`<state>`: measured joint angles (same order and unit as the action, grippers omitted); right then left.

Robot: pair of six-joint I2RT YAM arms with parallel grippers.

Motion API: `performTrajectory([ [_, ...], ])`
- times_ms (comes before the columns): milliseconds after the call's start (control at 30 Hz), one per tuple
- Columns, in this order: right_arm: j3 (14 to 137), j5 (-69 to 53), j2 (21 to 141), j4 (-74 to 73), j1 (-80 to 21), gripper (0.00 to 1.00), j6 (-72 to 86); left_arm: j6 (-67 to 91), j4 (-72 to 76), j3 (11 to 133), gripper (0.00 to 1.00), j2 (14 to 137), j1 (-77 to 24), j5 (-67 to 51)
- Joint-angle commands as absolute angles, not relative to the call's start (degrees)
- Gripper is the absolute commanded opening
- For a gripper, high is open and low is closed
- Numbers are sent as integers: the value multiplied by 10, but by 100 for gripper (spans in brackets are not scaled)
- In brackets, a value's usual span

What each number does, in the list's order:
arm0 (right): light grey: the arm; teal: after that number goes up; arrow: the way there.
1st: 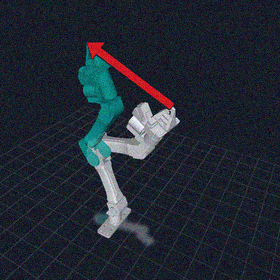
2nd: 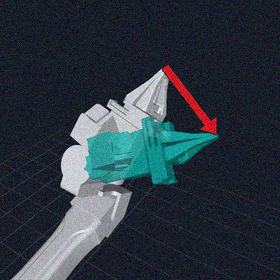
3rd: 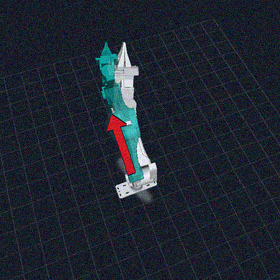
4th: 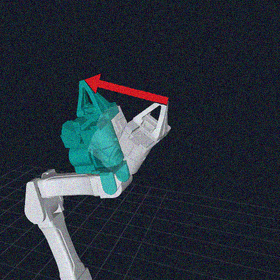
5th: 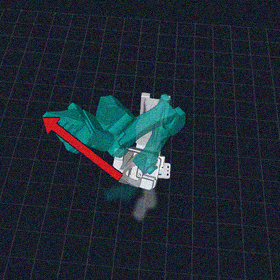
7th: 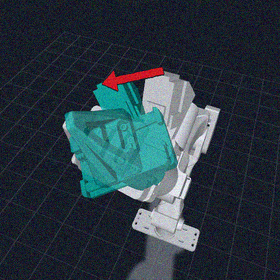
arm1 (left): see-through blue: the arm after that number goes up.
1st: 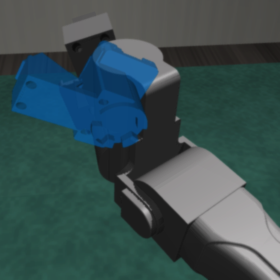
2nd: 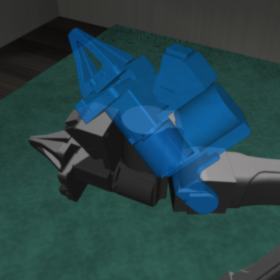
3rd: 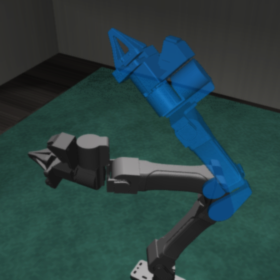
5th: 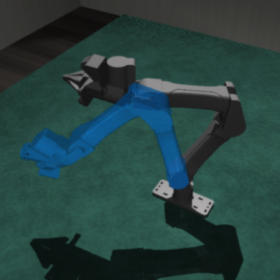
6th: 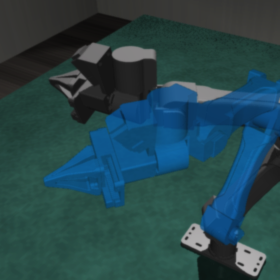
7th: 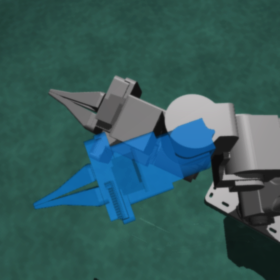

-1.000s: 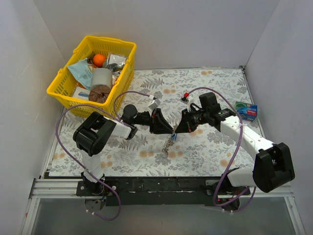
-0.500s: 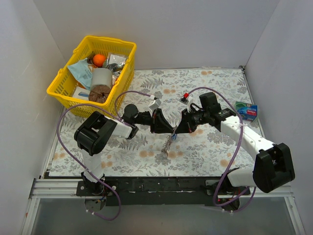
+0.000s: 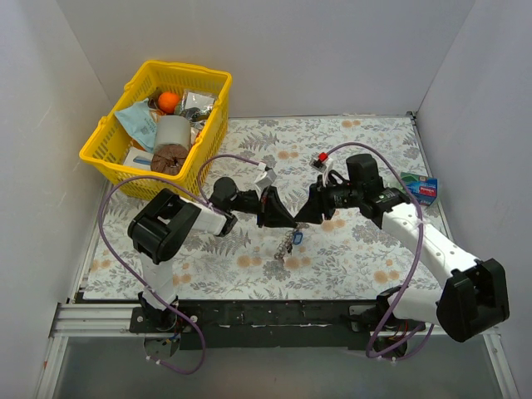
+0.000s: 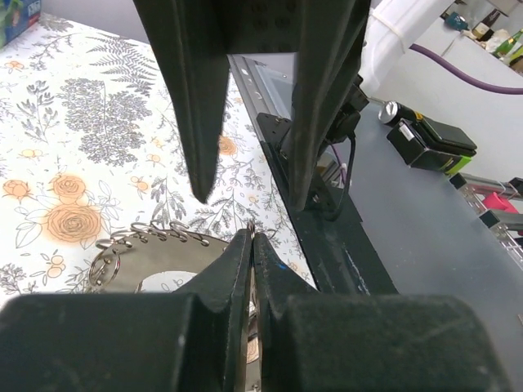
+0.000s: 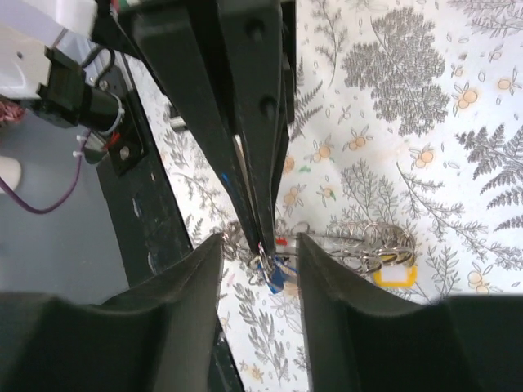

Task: Put the keys on the keyring

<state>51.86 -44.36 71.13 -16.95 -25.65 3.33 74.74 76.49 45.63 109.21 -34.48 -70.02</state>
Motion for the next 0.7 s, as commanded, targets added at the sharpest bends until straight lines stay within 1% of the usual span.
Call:
performTrajectory([
  [0, 512, -455, 672, -94, -258, 62, 47, 735, 997, 451, 0, 1079, -350, -709],
  [67, 501, -452, 661, -77, -258, 71, 47, 723, 991, 447, 0, 1076, -350, -705],
  [100, 497, -450, 650, -71, -258, 77, 47, 719, 986, 443, 0, 1071, -348, -704],
  [133, 490, -447, 643, -62, -258, 79, 47, 712, 984, 442, 0, 1069, -345, -703],
  [200, 489, -443, 635, -61, -258, 83, 47, 708, 979, 436, 0, 1061, -343, -701],
  [367, 485, -443, 632, -58, -258, 88, 47, 701, 978, 416, 0, 1045, -314, -700],
  [467, 477, -460, 628, -47, -258, 90, 47, 680, 950, 409, 0, 1028, -296, -710],
  [533, 473, -461, 625, -39, -258, 93, 49, 638, 896, 406, 0, 1008, -286, -718],
  [567, 473, -461, 626, -39, -258, 93, 47, 619, 841, 406, 0, 999, -283, -722],
  [633, 473, -458, 625, -42, -258, 93, 48, 531, 762, 406, 0, 981, -282, -718],
  [667, 472, -457, 625, -44, -258, 93, 47, 496, 658, 414, 0, 962, -282, -711],
])
